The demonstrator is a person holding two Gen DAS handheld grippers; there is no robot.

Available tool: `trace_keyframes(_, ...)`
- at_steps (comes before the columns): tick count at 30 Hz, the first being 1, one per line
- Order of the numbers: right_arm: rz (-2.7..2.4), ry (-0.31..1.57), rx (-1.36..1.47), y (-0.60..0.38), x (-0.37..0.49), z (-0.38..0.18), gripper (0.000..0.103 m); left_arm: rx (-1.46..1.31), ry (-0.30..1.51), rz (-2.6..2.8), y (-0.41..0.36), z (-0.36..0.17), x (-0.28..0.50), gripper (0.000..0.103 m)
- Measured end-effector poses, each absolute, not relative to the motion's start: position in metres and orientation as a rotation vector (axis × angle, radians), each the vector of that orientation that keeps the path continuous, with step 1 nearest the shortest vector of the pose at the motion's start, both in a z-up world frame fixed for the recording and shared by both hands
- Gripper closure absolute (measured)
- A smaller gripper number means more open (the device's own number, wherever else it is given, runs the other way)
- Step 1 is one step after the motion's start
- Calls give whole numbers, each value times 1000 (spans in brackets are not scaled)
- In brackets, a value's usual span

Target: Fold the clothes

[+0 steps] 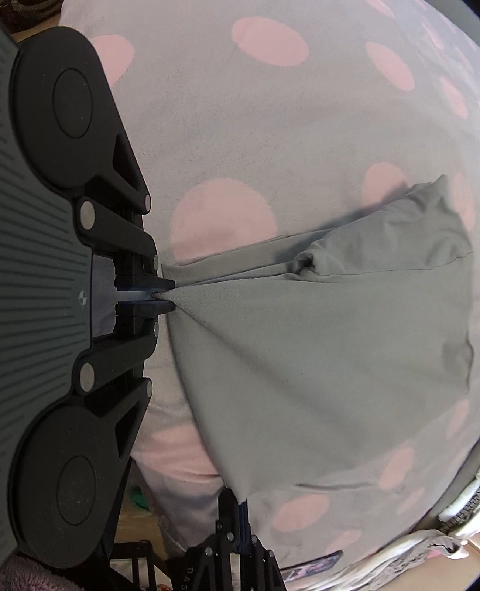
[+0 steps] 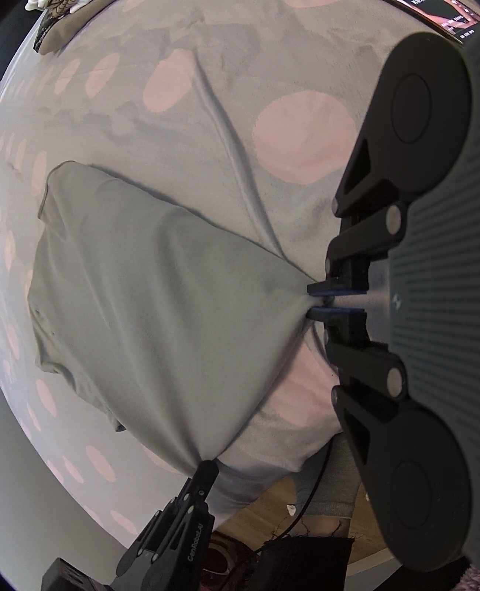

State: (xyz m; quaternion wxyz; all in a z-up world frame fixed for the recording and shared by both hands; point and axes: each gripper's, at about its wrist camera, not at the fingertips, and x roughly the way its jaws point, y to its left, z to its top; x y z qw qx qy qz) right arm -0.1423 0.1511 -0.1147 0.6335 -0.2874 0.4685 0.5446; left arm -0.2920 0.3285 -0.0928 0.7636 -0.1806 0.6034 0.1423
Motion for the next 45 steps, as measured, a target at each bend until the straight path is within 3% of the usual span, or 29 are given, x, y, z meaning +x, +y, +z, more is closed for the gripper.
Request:
trace_keyframes(5, 1234, 1130, -681, 145, -135, -113, 94, -342, 1355, 320, 326, -89, -290, 99)
trace_keyframes(7, 1243, 1108, -667, 140, -131, -103, 86, -292, 1344, 337, 326, -78, -296, 95)
trace_keyframes(8, 1251, 1091, -651, 138, -128, -97, 85, -291, 1314, 344, 328, -70, -301, 88)
trace_keyframes(10, 1262, 1066, -592, 137, -118, -85, 70, -325, 1227, 359, 337, -51, -307, 76)
trace_keyframes(12, 1247, 1053, -520, 138, -106, -75, 64, -359, 1137, 378, 346, -37, -308, 59)
trace_keyframes(14, 1210, 1049, -458, 141, -92, -71, 55, -382, 1052, 403, 355, -29, -301, 53)
trace_keyframes(16, 1172, 1050, -394, 144, -77, -68, 48, -393, 1006, 431, 363, -30, -290, 52)
trace_keyframes(22, 1099, 1124, -174, 153, -39, -71, 44, -455, 960, 476, 385, -54, -264, 52)
trace_keyframes(38, 1050, 1345, 92, 226, 21, -129, 41, -754, 924, 338, 452, -114, -234, 46)
trace_keyframes(44, 1084, 1333, 118, 240, 24, -135, 42, -814, 880, 304, 466, -123, -229, 55)
trace_keyframes(45, 1087, 1327, 114, 242, 24, -135, 48, -813, 878, 303, 466, -123, -228, 58)
